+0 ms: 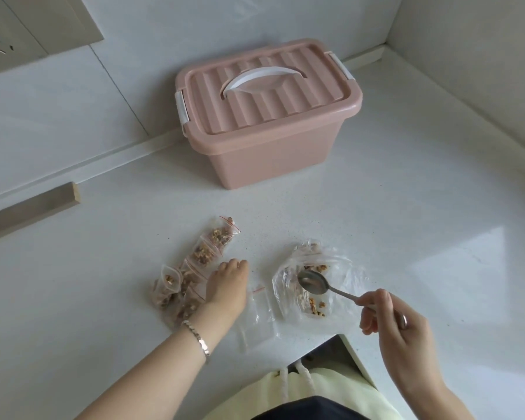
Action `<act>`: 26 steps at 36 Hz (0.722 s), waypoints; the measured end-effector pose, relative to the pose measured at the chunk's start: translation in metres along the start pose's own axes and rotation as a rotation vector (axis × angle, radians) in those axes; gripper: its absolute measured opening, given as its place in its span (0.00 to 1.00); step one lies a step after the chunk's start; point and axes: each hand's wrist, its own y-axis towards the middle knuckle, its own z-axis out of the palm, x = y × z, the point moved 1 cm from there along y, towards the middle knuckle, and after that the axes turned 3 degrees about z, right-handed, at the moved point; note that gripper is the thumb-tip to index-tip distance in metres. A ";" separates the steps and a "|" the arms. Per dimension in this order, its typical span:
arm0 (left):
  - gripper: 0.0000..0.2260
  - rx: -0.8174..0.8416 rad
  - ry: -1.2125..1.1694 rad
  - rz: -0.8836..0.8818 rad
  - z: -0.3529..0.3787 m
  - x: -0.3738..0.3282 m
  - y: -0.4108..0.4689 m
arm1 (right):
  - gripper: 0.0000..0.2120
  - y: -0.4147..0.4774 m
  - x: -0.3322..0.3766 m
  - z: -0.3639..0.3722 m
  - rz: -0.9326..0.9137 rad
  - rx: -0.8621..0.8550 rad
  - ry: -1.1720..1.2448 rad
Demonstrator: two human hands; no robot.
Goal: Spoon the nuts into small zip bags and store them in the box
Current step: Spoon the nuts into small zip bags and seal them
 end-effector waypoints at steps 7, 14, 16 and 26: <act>0.12 0.115 0.070 -0.053 -0.003 -0.005 0.013 | 0.29 0.000 0.000 -0.004 0.007 -0.010 -0.021; 0.07 0.064 -0.101 -0.047 -0.023 -0.012 -0.003 | 0.25 0.004 0.009 -0.009 -0.135 -0.072 -0.130; 0.08 -0.046 -0.297 -0.065 -0.034 -0.014 -0.012 | 0.22 0.007 0.015 -0.007 -0.180 -0.054 -0.126; 0.09 -0.282 -1.223 -0.167 -0.078 -0.054 -0.048 | 0.16 0.010 0.042 0.023 -0.165 0.229 -0.111</act>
